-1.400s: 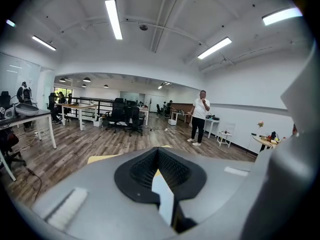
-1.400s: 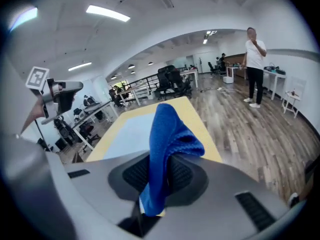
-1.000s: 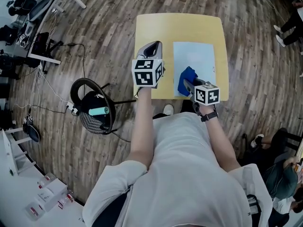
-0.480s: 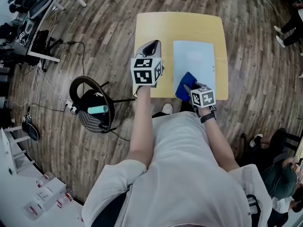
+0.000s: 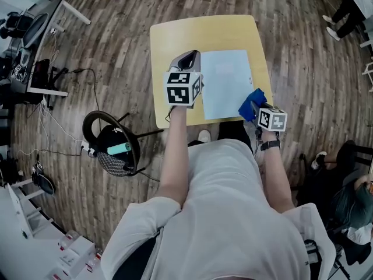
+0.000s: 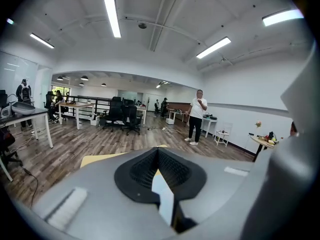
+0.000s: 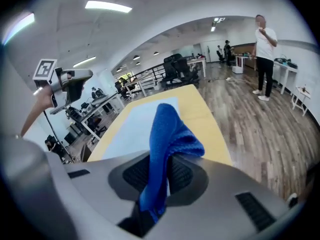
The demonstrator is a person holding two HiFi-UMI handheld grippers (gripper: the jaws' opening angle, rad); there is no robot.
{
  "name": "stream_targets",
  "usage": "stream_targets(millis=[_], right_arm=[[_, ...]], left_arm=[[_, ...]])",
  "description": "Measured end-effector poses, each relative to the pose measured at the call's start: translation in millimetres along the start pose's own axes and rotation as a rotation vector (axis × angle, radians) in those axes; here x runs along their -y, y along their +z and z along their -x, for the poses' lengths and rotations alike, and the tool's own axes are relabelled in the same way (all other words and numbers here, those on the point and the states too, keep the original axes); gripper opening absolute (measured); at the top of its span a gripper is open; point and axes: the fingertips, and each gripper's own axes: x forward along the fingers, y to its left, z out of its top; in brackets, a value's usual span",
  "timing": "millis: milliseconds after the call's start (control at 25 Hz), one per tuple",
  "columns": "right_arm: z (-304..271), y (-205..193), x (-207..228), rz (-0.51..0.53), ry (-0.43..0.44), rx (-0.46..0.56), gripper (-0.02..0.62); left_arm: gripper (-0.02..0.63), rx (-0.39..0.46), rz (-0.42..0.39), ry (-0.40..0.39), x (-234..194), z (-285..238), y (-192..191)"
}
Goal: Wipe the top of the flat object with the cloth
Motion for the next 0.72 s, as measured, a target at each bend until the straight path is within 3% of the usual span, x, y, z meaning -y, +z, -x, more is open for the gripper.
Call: stream_targets(millis=[200, 400, 560, 720], right_arm=[[17.0, -3.2, 48.6, -0.055, -0.099, -0.019, 0.066], [28.9, -1.1, 66.7, -0.100, -0.153, 0.001, 0.066], [33.5, 58.6, 39.8, -0.081, -0.077, 0.167, 0.066], [42.6, 141.8, -8.4, 0.135, -0.066, 0.311, 0.066]], left_arm=[[0.005, -0.010, -0.021, -0.042, 20.2, -15.4, 2.4], [0.005, -0.003, -0.023, -0.055, 26.8, -17.5, 7.2], [0.006, 0.032, -0.015, -0.047, 22.7, -16.3, 23.9], [0.006, 0.070, -0.025, -0.036, 20.7, -11.5, 44.5]])
